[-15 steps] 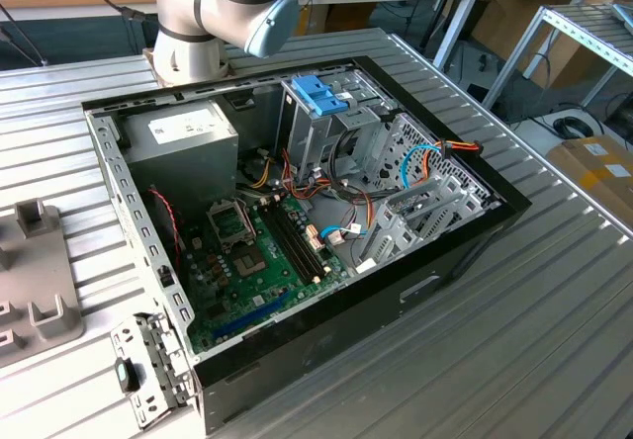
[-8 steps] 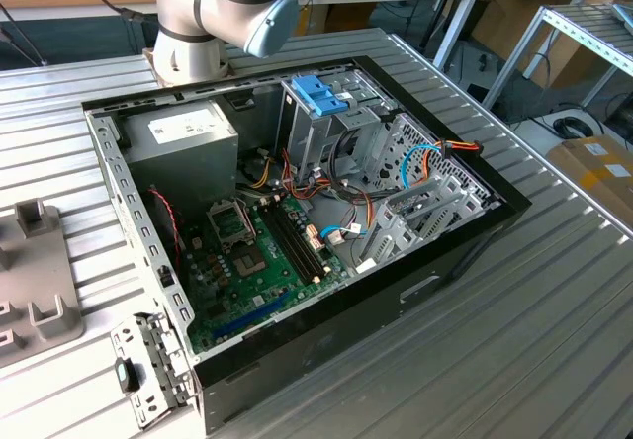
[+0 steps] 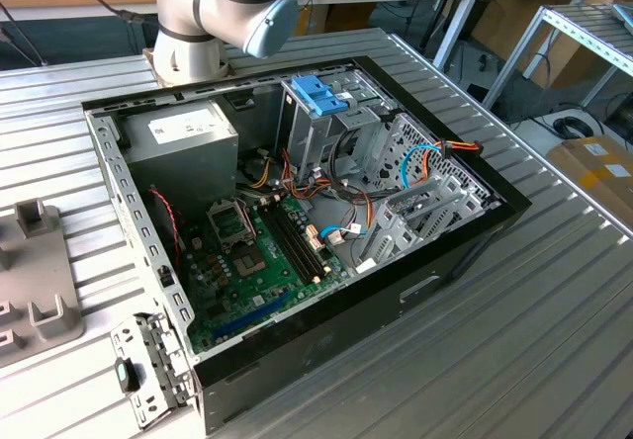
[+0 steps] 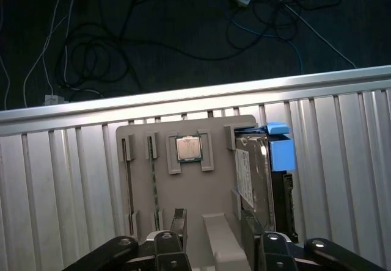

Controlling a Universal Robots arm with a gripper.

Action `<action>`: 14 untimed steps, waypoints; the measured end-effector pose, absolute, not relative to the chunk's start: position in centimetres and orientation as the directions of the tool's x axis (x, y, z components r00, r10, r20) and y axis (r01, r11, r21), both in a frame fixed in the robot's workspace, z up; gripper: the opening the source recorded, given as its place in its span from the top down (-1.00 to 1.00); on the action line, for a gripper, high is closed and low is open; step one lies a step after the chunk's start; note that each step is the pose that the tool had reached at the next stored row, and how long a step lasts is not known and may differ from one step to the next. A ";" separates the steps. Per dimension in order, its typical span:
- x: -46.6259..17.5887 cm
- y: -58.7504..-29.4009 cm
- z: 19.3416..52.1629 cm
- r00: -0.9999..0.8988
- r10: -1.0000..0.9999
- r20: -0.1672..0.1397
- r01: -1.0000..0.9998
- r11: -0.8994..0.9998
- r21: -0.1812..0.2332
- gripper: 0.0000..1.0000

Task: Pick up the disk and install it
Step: 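Pick up the disk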

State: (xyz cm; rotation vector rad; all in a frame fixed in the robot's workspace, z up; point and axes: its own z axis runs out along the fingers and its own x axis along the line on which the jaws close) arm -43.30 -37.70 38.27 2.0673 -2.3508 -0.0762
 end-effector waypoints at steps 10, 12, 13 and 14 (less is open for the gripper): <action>-43.3 -37.3 38.2 -0.128 -0.991 -0.025 -0.991 0.127 0.043 0.04; -43.3 -37.3 38.2 -0.128 -0.991 -0.025 -0.991 0.127 0.043 0.04; -43.3 -37.3 38.2 -0.128 -0.991 -0.025 -0.991 0.127 0.043 0.04; -43.3 -37.3 38.2 -0.128 -0.991 -0.025 -0.991 0.127 0.043 0.04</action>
